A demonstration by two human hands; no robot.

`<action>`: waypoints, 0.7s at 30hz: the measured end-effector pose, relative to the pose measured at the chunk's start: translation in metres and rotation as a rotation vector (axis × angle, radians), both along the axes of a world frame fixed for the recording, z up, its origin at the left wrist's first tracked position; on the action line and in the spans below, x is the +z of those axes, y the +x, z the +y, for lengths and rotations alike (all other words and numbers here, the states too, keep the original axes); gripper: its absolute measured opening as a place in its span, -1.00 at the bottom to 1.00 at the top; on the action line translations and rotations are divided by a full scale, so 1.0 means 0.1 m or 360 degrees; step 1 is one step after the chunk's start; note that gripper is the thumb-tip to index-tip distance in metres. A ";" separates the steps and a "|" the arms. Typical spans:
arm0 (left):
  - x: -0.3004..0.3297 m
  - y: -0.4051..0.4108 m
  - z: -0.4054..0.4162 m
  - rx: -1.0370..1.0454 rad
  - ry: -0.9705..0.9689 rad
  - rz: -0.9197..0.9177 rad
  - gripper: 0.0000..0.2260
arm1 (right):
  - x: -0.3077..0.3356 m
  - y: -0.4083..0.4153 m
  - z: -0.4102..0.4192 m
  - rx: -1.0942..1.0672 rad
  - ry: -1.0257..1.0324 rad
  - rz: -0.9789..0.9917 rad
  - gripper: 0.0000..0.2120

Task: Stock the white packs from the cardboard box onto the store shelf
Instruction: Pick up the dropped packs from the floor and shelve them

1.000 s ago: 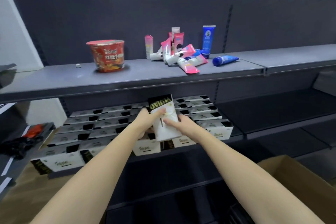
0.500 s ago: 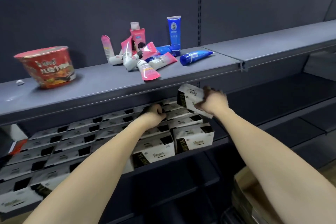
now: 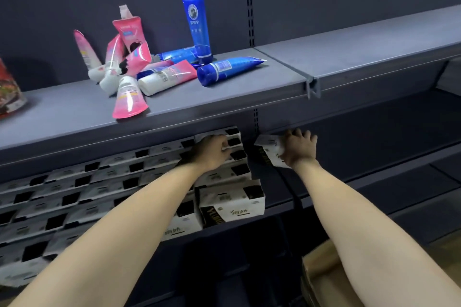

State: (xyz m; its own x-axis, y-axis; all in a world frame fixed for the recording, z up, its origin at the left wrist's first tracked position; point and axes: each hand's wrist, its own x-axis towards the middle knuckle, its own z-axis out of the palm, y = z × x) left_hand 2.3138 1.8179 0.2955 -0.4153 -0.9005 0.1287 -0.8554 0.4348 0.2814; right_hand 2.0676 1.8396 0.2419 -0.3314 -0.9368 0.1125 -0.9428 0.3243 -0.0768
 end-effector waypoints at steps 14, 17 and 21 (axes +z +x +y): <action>-0.28 -0.31 -0.38 0.0135 -0.0219 -0.0153 -0.84 | -0.28 0.18 -0.72 0.0198 -0.0118 0.0106 -0.62; -0.36 -0.35 -0.40 0.0138 -0.0254 -0.0171 -0.85 | -0.33 0.26 -0.82 0.0189 -0.0207 -0.0076 -0.67; -0.42 -0.34 -0.40 0.0127 -0.0220 -0.0218 -0.86 | -0.42 0.35 -0.93 0.0305 -0.0216 -0.0378 -0.48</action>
